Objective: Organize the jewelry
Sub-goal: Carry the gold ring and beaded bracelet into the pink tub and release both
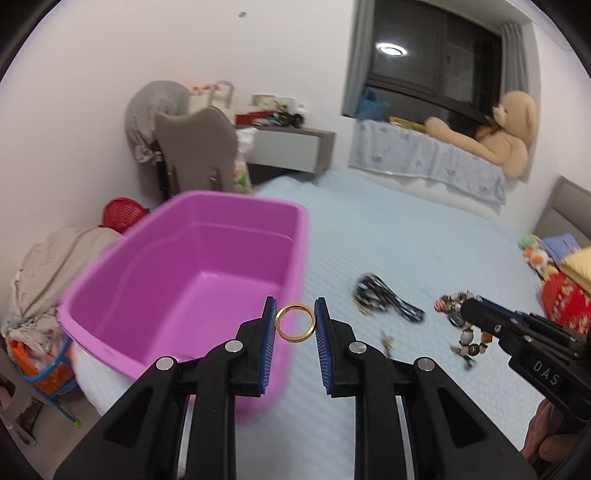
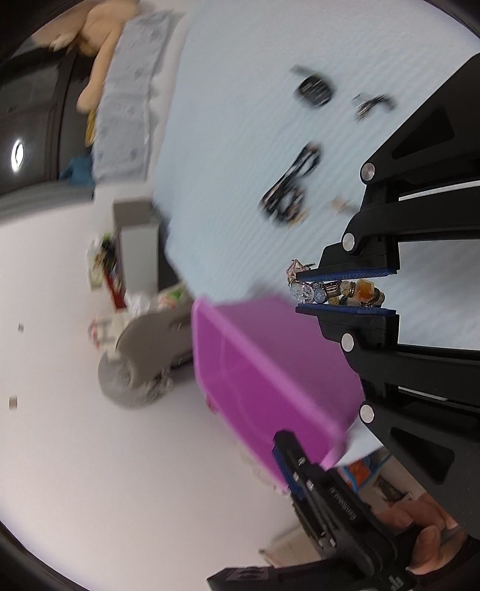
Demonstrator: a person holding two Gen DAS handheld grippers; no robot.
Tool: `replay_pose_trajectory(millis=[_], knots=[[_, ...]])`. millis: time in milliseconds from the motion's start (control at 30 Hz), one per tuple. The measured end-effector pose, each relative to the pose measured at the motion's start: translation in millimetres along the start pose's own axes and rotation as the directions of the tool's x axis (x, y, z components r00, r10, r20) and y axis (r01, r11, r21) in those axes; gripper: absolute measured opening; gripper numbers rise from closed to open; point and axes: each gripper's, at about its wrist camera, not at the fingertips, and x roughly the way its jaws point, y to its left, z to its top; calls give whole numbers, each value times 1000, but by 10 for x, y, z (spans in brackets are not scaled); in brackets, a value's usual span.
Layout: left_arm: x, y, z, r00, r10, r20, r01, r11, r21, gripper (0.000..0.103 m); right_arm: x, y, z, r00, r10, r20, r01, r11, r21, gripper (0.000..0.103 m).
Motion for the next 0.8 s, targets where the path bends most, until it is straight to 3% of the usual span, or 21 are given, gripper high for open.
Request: replay_pose_trajectory(millis=[233, 367, 600, 800], knots=[[150, 657, 384, 996, 83, -13, -83, 995, -60, 21, 581, 614, 556, 992, 128, -17, -129, 989, -70, 12], [370, 994, 469, 991, 121, -54, -126, 986, -112, 21, 1027, 840, 738, 982, 175, -76, -181, 980, -79, 12], [819, 1279, 444, 975, 157, -158, -181, 973, -144, 21, 1688, 1051, 783, 967, 168, -194, -190, 976, -103, 12], [1059, 1338, 389, 956, 173, -236, -213, 965, -153, 21, 2102, 1001, 732, 946, 138, -293, -167, 983, -75, 12]])
